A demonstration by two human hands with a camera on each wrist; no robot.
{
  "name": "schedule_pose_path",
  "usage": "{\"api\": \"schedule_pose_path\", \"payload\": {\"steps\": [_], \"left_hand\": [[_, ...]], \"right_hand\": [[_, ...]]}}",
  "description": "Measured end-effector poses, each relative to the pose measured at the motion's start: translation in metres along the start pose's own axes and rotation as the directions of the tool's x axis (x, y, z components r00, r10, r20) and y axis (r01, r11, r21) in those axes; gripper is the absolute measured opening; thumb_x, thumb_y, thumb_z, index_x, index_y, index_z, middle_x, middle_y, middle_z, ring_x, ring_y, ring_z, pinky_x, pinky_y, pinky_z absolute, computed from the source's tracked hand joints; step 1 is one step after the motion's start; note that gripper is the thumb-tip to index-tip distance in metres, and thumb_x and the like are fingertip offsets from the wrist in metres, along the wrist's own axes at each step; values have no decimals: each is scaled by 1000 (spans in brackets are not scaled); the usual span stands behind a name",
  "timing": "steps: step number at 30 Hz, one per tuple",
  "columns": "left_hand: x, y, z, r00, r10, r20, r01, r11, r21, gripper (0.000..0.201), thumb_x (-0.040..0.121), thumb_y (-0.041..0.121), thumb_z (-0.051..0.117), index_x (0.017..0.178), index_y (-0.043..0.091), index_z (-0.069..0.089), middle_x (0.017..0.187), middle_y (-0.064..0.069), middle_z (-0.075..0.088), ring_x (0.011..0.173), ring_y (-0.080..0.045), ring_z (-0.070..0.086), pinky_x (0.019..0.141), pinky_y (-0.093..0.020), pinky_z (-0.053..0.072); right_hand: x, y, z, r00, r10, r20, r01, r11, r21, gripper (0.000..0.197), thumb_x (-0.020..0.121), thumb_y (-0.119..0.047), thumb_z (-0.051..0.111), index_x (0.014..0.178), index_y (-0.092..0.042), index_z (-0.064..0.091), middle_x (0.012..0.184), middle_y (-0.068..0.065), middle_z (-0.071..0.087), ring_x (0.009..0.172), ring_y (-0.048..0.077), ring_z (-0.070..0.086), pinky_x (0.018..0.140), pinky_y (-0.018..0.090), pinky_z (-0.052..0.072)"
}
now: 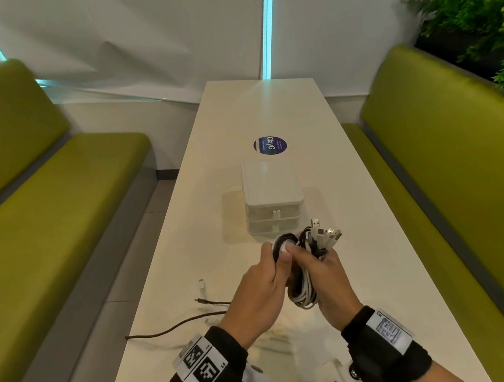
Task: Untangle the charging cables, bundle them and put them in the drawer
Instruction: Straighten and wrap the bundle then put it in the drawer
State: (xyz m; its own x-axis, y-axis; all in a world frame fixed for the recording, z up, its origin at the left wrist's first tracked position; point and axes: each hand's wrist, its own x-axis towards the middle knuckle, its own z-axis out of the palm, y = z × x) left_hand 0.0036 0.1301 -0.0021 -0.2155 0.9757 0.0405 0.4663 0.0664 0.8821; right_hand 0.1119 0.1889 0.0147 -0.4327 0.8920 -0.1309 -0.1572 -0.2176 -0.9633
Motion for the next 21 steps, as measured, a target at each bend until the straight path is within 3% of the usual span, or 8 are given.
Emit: {"api": "schedule_pose_path", "payload": {"steps": [3, 6, 9, 13, 16, 17, 19, 21], "left_hand": [[0, 0, 3, 999, -44, 13, 44, 999, 7, 48, 92, 63, 19, 102, 21, 39, 61, 4, 51, 49, -9, 44, 53, -31, 38], [0, 3, 7, 998, -60, 15, 59, 993, 105, 40, 95, 58, 20, 98, 21, 36, 66, 4, 57, 52, -10, 50, 52, -29, 38], [-1, 5, 9, 997, -71, 42, 60, 973, 225, 36, 100, 51, 18, 103, 19, 34, 68, 3, 58, 55, -15, 54, 54, -32, 36], [1, 9, 1, 998, -39, 51, 22, 953, 301, 57, 97, 56, 9, 139, 21, 24, 69, 5, 60, 55, -13, 54, 54, -31, 38], [0, 17, -9, 989, 1, 150, -58, 924, 378, 84, 83, 70, 2, 153, 23, 9, 63, 7, 54, 55, -8, 50, 57, -30, 38], [1, 20, -12, 980, 5, 200, -87, 910, 405, 94, 79, 74, 3, 153, 18, 14, 64, 8, 56, 59, -10, 53, 61, -31, 42], [1, 24, -17, 958, 7, 286, -134, 894, 426, 103, 73, 81, 9, 142, 11, 42, 73, 5, 64, 72, -15, 61, 70, -32, 48], [2, 26, -19, 946, -24, 323, -126, 891, 436, 97, 69, 86, 23, 129, 15, 53, 74, 5, 62, 72, -14, 59, 63, -22, 44]], "right_hand": [[2, 1, -1, 999, -28, -39, 26, 999, -48, 5, 92, -10, 61, 88, -7, 63, 71, 18, 62, 62, 26, 62, 51, 31, 53], [7, 3, 1, 998, -54, -29, 49, 986, -162, 23, 93, -34, 62, 98, -12, 65, 77, 17, 66, 70, 24, 66, 61, 38, 55], [14, 6, 1, 999, -33, -11, 29, 973, -231, 36, 87, -44, 66, 106, -13, 62, 80, 3, 68, 77, 16, 68, 63, 26, 54], [21, 6, 0, 999, 25, 39, -18, 987, -157, 49, 79, -45, 75, 118, -20, 59, 104, 8, 71, 99, 20, 69, 82, 34, 57], [21, -3, 0, 993, 56, 107, -43, 992, -121, 45, 79, -29, 80, 117, -14, 61, 99, 10, 72, 93, 22, 71, 70, 27, 56], [21, -5, -1, 990, 63, 123, -47, 991, -126, 43, 78, -23, 81, 114, -11, 61, 93, 10, 71, 88, 22, 71, 65, 25, 54], [18, -7, -3, 988, 68, 140, -52, 992, -119, 36, 76, -16, 82, 105, -8, 62, 81, 7, 69, 79, 22, 70, 60, 26, 53], [16, -5, -5, 988, 73, 135, -64, 996, -70, 28, 76, -12, 81, 98, -9, 64, 75, 4, 67, 76, 20, 67, 62, 28, 53]]}}
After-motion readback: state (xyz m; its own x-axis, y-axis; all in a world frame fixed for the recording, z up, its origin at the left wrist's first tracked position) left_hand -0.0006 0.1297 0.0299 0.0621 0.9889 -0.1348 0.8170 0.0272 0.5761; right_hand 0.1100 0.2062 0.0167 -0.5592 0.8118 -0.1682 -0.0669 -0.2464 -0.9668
